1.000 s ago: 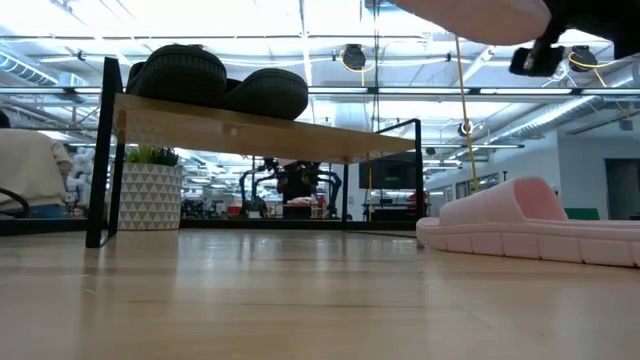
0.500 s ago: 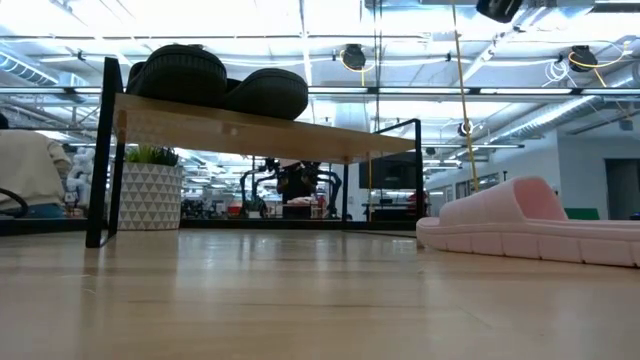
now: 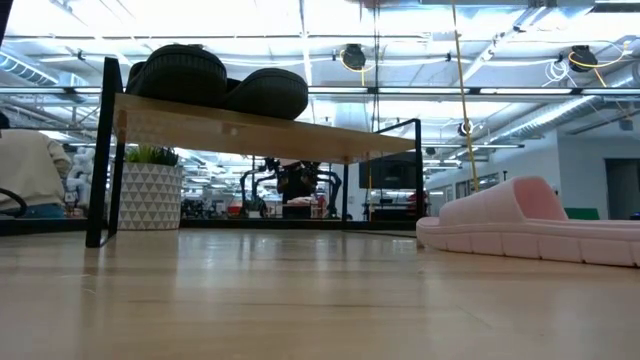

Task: Pick and place slides into the shelf
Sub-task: Put the top pink slide on the shelf

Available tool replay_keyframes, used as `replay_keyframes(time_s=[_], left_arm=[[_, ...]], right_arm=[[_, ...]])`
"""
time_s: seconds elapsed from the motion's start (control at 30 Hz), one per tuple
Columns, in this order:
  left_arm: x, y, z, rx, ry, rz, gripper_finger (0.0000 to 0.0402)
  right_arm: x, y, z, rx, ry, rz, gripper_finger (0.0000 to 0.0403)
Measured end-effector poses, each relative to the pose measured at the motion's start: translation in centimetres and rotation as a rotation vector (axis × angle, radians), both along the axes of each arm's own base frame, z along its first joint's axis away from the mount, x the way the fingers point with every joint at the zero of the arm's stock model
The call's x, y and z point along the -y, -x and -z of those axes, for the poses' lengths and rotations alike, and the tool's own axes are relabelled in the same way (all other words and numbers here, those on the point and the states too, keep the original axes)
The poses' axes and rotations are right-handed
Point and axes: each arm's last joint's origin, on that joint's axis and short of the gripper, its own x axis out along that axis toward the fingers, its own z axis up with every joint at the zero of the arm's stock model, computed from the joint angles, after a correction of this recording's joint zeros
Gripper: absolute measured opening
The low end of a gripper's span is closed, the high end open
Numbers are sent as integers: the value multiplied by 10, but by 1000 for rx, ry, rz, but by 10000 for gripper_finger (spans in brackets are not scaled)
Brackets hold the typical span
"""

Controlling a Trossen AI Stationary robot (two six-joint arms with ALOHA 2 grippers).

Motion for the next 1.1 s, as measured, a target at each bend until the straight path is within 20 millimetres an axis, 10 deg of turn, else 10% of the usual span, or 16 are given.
replay_keyframes(time_s=[0.4, 1.1], left_arm=[[-2, -17, 13, -40, -88, 5, 27], [-42, -22, 37, -217, -68, -98, 131]], right_arm=[[18, -54, -19, 50, 195, -101, 0], [15, -45, -41, 176, 252, -97, 0]])
